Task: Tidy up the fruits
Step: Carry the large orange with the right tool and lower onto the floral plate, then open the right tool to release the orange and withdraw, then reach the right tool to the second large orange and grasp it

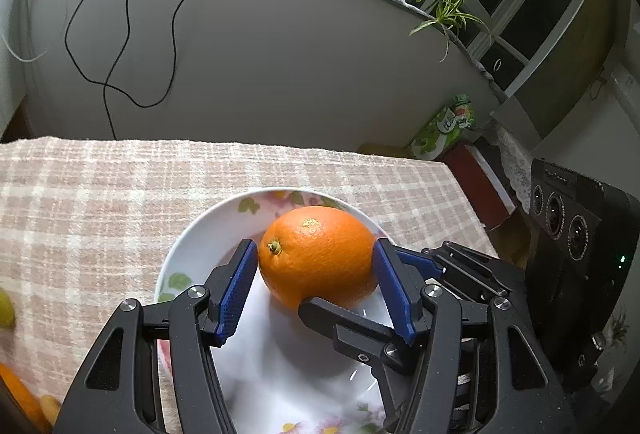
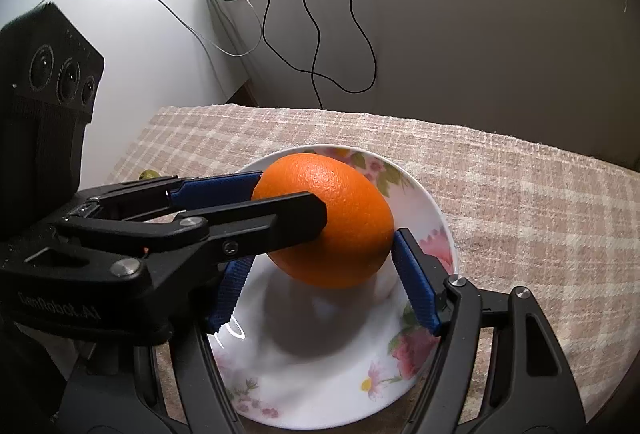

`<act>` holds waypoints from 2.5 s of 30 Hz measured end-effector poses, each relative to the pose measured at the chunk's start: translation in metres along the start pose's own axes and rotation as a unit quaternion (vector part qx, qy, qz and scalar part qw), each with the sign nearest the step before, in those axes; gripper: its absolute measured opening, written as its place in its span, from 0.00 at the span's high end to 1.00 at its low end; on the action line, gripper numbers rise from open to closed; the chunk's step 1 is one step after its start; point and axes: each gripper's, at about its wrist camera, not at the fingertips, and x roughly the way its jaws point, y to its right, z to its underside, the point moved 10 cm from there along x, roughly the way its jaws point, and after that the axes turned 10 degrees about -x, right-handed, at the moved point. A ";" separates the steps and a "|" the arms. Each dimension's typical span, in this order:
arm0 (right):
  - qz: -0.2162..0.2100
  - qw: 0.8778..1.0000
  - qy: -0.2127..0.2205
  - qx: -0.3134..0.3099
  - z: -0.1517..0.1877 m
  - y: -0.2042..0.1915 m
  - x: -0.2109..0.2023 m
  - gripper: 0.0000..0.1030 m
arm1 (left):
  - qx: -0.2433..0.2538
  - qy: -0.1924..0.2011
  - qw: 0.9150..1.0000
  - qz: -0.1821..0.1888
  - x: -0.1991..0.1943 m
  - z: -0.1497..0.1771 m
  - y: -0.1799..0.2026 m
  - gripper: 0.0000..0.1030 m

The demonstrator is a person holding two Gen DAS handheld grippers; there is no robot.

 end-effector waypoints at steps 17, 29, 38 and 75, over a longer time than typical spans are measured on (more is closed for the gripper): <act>0.019 0.999 0.002 -0.039 -0.005 -0.009 -0.006 0.23 | 0.022 0.002 0.999 -0.035 -0.005 0.002 -0.003 0.40; 0.032 0.998 -0.001 -0.050 0.003 -0.012 -0.018 0.14 | 0.019 0.025 0.999 -0.044 -0.036 0.000 -0.010 0.36; 0.025 0.998 0.009 -0.050 0.006 -0.025 -0.034 0.12 | 0.019 0.047 0.997 -0.053 -0.072 0.007 -0.021 0.35; -0.171 0.984 0.010 -0.051 -0.031 -0.194 -0.008 0.12 | -0.063 0.112 0.983 -0.132 -0.198 0.092 -0.163 0.34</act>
